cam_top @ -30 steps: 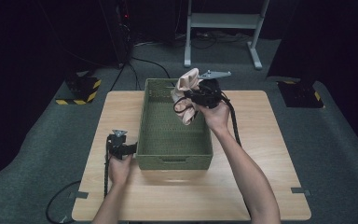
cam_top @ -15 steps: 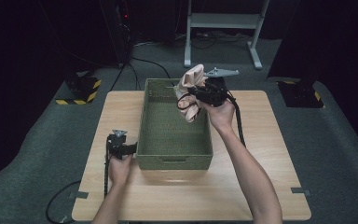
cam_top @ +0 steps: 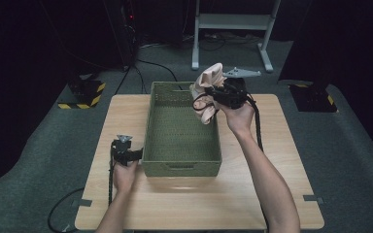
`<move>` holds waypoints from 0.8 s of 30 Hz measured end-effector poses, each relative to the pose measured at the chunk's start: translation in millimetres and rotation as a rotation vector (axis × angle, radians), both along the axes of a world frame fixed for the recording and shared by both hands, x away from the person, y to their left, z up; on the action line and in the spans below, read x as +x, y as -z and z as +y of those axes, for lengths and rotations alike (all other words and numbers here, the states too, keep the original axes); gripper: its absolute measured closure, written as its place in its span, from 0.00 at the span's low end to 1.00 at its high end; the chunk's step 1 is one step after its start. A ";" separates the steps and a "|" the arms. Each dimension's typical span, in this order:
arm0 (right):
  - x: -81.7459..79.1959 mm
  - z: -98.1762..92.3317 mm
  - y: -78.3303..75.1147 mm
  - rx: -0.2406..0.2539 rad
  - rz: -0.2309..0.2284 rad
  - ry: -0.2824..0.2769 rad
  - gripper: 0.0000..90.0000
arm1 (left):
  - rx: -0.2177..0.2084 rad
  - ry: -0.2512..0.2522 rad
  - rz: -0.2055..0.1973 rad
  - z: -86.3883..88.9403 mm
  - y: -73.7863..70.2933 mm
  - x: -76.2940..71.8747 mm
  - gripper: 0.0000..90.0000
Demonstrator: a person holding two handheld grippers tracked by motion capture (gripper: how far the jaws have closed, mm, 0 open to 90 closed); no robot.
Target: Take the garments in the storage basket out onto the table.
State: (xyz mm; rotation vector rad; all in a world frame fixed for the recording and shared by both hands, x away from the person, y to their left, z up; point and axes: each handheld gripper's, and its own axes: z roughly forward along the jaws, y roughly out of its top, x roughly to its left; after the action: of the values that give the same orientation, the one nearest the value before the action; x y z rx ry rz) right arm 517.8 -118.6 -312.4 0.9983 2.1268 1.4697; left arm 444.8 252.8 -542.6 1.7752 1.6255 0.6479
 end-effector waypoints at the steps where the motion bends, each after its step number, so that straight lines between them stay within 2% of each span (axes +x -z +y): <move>1: -0.2 -1.8 -0.2 0.000 0.000 0.002 0.91 | 0.000 0.000 0.000 0.0 0.0 0.0 0.13; 4: -1.1 -7.3 -0.8 -0.004 -0.002 0.011 0.91 | 0.000 0.000 0.000 -0.1 0.0 0.0 0.13; 11: -1.3 -25.0 -0.7 0.026 -0.004 0.039 0.91 | 0.002 0.000 0.001 0.0 -0.1 0.0 0.13; 24: -3.6 -50.6 -2.6 0.031 -0.012 0.080 0.91 | 0.001 -0.001 0.000 -0.2 0.0 0.0 0.13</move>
State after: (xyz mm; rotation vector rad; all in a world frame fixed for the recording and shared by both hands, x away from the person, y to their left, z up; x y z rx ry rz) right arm 514.2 -169.2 -309.8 1.0702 2.0378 1.4704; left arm 444.8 252.5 -542.6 1.7751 1.6264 0.6488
